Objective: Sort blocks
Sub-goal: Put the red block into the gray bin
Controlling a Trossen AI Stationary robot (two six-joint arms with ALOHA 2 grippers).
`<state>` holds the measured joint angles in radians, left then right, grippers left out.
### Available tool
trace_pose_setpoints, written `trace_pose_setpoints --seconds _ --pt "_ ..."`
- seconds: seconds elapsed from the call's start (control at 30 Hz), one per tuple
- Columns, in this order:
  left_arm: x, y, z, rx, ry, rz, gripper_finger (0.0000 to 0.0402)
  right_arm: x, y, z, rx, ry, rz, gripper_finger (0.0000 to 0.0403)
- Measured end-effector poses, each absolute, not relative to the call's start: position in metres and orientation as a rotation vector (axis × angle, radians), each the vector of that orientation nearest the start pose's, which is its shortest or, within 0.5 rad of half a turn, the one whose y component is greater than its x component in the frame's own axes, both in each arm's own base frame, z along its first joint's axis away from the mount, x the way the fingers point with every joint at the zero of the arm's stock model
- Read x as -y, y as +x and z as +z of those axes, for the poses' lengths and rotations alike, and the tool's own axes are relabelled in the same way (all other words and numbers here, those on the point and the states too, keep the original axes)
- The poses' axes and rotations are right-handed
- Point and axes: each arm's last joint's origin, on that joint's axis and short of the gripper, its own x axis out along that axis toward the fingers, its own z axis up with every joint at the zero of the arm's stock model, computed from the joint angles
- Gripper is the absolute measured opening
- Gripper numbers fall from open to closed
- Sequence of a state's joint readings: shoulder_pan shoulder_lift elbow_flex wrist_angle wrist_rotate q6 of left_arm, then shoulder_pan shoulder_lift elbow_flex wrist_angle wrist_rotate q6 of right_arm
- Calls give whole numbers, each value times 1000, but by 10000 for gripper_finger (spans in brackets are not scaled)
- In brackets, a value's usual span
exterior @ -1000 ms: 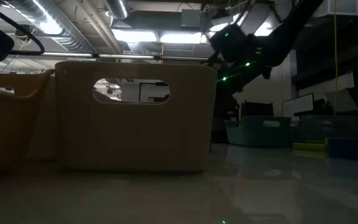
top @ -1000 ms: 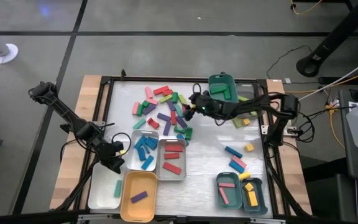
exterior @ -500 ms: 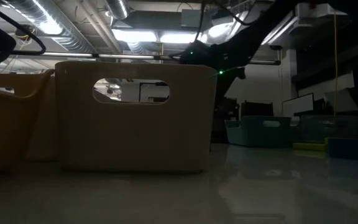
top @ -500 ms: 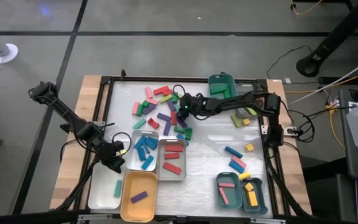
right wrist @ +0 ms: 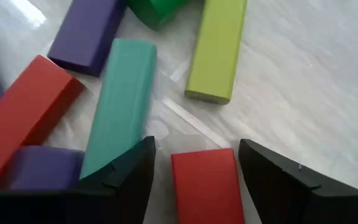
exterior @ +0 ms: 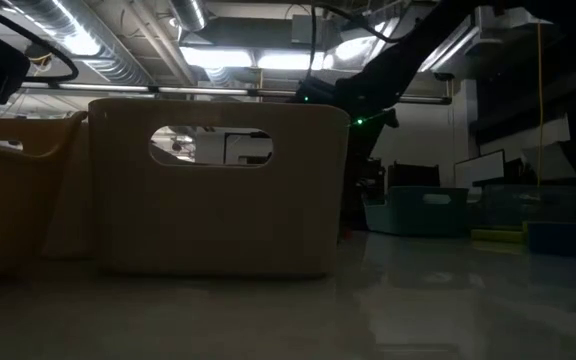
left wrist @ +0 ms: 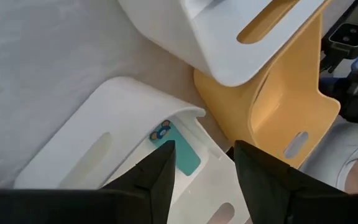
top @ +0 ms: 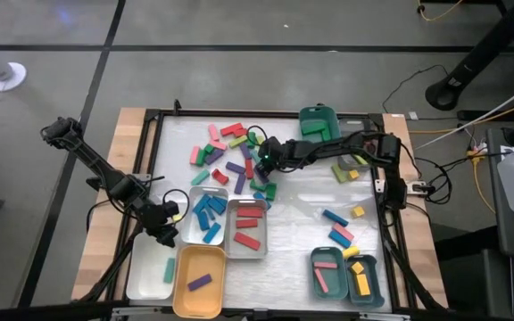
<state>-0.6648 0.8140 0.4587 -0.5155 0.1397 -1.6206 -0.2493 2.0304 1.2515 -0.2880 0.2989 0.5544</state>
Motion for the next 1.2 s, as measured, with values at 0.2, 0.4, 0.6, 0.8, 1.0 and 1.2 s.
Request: trace_pose_setpoints --seconds 0.2,0.4,0.6,0.8,1.0,1.2 --pt "96 117 193 -1210 -1197 119 153 105 384 127 -949 479 -738 232" --pt "96 117 193 -1185 -1192 135 153 104 380 125 -1006 456 -713 216" --pt "96 118 193 -1182 -1178 125 153 104 380 125 -1019 432 -692 131" --pt "95 119 193 -1114 -1098 104 153 105 385 130 -1029 366 -635 129" --pt "99 127 201 -992 -1069 -6 153 105 401 158 -1073 294 -470 129" --pt "104 133 211 -893 -1081 -124 153 105 417 204 -1072 262 -289 132"
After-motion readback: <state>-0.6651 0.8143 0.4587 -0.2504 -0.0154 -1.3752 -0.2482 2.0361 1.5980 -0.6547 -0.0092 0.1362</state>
